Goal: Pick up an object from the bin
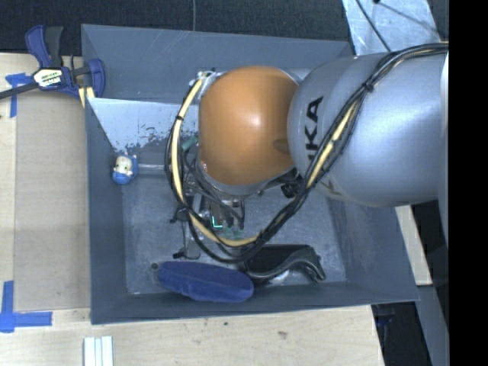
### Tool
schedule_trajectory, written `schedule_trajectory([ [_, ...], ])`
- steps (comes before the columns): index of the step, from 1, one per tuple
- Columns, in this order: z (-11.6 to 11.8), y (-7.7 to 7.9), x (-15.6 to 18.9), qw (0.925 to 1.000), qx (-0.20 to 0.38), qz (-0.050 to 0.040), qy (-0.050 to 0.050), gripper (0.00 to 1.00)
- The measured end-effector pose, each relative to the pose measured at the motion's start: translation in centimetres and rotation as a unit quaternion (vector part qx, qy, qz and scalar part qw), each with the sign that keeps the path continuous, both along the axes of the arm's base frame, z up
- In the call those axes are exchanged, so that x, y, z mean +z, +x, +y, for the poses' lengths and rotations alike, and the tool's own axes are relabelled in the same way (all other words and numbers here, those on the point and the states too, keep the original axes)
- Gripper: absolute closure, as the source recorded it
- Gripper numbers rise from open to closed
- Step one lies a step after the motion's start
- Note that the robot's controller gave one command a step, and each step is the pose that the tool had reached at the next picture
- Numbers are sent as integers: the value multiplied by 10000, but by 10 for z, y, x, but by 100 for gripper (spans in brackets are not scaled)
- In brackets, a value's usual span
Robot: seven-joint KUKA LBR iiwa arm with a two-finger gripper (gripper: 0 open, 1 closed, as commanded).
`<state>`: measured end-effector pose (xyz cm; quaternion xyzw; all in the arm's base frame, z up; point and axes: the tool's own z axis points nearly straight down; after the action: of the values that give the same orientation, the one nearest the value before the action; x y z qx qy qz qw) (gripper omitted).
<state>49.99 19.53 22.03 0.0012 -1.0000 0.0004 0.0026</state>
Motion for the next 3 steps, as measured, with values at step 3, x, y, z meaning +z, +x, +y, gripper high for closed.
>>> schedule_trajectory([
  [3, -63, 94, -148, 9738, 2274, -60, 14, 0],
])
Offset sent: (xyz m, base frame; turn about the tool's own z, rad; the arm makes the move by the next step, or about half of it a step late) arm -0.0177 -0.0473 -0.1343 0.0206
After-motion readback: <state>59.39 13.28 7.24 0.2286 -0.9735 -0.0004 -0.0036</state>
